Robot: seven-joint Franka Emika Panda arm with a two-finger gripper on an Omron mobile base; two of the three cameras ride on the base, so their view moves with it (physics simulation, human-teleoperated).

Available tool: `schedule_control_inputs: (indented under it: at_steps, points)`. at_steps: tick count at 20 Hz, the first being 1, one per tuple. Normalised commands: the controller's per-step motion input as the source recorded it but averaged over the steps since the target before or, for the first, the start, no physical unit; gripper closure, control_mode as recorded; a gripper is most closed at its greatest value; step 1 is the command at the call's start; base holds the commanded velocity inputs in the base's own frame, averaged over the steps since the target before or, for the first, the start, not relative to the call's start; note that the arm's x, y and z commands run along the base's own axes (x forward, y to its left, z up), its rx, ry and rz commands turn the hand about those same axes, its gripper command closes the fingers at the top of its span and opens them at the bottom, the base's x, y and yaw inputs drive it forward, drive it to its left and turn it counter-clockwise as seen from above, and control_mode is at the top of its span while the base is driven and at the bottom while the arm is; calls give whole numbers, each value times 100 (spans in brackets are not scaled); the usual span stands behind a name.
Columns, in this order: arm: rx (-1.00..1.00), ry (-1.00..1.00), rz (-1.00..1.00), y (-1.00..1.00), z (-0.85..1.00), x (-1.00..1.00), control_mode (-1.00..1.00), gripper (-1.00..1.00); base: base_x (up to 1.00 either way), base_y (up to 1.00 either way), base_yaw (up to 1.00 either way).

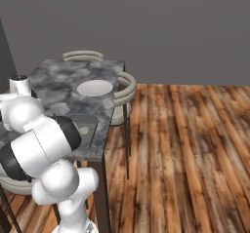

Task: Place two dumplings into each of the tupperware containers and then place the containers in the fridge.

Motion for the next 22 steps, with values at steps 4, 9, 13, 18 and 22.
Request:
schedule_control_inputs:
  at_steps: [4, 9, 13, 18, 22]
  points:
    - [-3, 1, 18, 69, -13, 45, -100, -100, 0, 0, 0]
    - [-5, 0, 15, 25, -65, 34, -100, -100, 0, 0, 0]
    - [0, 0, 15, 0, -67, 40, -100, -100, 0, 0, 0]
    - [0, 0, 16, 6, -18, 71, -100, -100, 0, 0, 0]
    - [0, 0, 16, 21, -38, 54, -100, -100, 0, 0, 0]
